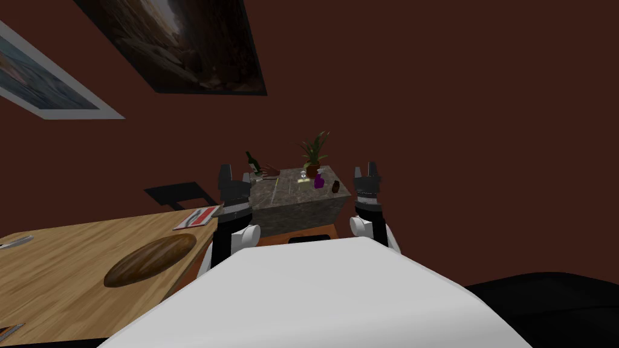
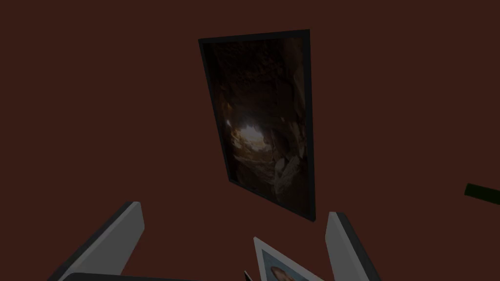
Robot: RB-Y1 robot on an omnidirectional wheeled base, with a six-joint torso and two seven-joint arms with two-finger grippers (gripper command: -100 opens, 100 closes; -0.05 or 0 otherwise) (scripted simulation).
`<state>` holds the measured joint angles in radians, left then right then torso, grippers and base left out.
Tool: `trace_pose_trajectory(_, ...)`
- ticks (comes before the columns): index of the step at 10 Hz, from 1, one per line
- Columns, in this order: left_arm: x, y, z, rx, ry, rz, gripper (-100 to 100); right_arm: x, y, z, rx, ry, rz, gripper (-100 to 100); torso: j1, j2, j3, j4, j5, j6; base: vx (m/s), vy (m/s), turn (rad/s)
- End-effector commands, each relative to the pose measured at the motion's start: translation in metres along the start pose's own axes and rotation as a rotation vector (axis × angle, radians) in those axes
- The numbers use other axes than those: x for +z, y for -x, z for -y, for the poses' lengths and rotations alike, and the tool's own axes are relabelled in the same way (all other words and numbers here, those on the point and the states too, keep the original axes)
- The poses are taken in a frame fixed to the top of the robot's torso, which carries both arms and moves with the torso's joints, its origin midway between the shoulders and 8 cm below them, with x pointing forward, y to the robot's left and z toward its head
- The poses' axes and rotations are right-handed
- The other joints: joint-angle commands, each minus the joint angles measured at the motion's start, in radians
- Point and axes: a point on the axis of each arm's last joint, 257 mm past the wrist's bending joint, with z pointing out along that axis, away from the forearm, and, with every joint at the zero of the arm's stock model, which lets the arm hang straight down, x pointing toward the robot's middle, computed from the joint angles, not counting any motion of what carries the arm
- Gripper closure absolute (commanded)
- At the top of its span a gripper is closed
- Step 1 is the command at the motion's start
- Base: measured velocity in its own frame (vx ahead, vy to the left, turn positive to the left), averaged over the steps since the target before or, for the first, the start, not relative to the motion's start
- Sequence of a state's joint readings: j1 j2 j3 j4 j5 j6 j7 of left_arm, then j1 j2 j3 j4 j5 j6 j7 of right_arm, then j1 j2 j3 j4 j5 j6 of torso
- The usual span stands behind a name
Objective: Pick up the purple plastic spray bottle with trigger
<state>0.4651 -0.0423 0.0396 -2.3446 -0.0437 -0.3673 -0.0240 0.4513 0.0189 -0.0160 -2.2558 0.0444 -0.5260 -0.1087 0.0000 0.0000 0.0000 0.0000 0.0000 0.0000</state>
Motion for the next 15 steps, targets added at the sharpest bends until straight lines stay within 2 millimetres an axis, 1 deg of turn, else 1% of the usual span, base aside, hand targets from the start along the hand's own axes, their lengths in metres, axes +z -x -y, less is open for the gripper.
trace_pose_trajectory(1, 0.0, 0.0, 0.0, 0.0, 0.0, 0.0, 0, -0.002, -0.016, 0.005, 0.001, -0.002, -0.062, -100, 0.0, 0.0, 0.0, 0.0, 0.0, 0.0, -0.002, -0.013, -0.035)
trace_pose_trajectory(3, 0.0, 0.0, 0.0, 0.0, 0.0, 0.0, 0, -0.006, -0.037, 0.012, 0.004, -0.003, -0.142, -100, -0.002, 0.0, 0.0, 0.0, 0.0, 0.0, -0.014, -0.026, -0.037)
trace_pose_trajectory(5, 0.0, 0.0, 0.0, 0.0, 0.0, 0.0, 0, -0.013, -0.065, 0.021, 0.01, -0.001, -0.244, -100, -0.002, 0.002, 0.001, 0.0, 0.0, 0.0, -0.038, -0.019, -0.021)
trace_pose_trajectory(6, 0.0, 0.0, 0.0, 0.0, 0.0, 0.0, 0, -0.014, -0.065, 0.021, 0.01, -0.002, -0.245, -100, -0.002, 0.002, 0.001, 0.001, 0.0, 0.0, -0.035, -0.01, -0.003)
trace_pose_trajectory(9, 0.0, 0.0, 0.0, 0.0, 0.0, 0.0, 0, -0.033, -0.114, 0.034, 0.022, 0.011, -0.419, -100, 0.001, 0.003, 0.001, 0.001, 0.0, 0.0, -0.046, 0.01, 0.001)
trace_pose_trajectory(10, 0.0, 0.0, 0.0, 0.0, 0.0, 0.0, 0, -0.035, -0.115, 0.035, 0.018, 0.009, -0.43, -100, 0.001, 0.004, 0.002, 0.001, 0.0, 0.0, -0.047, 0.007, 0.006)
trace_pose_trajectory(12, 0.0, 0.0, 0.0, 0.0, 0.0, 0.0, 0, -0.053, -0.146, 0.044, 0.012, 0.027, -0.564, -100, 0.0, 0.003, 0.002, 0.001, 0.0, 0.0, -0.042, 0.011, 0.041)
trace_pose_trajectory(13, 0.0, 0.0, 0.0, 0.0, 0.0, 0.0, 0, -0.055, -0.149, 0.045, 0.017, 0.022, -0.57, -100, 0.001, 0.003, 0.001, 0.001, 0.0, 0.0, -0.029, 0.009, 0.022)
trace_pose_trajectory(14, 0.0, 0.0, 0.0, 0.0, 0.0, 0.0, 0, -0.068, -0.164, 0.052, 0.013, 0.029, -0.644, -100, 0.001, 0.002, 0.001, 0.001, 0.0, 0.0, -0.023, 0.01, 0.045)
trace_pose_trajectory(15, 0.0, 0.0, 0.0, 0.0, 0.0, 0.0, 0, -0.078, -0.18, 0.051, 0.011, 0.054, -0.713, -100, 0.001, 0.002, 0.001, 0.0, 0.0, 0.0, -0.035, 0.022, 0.092)
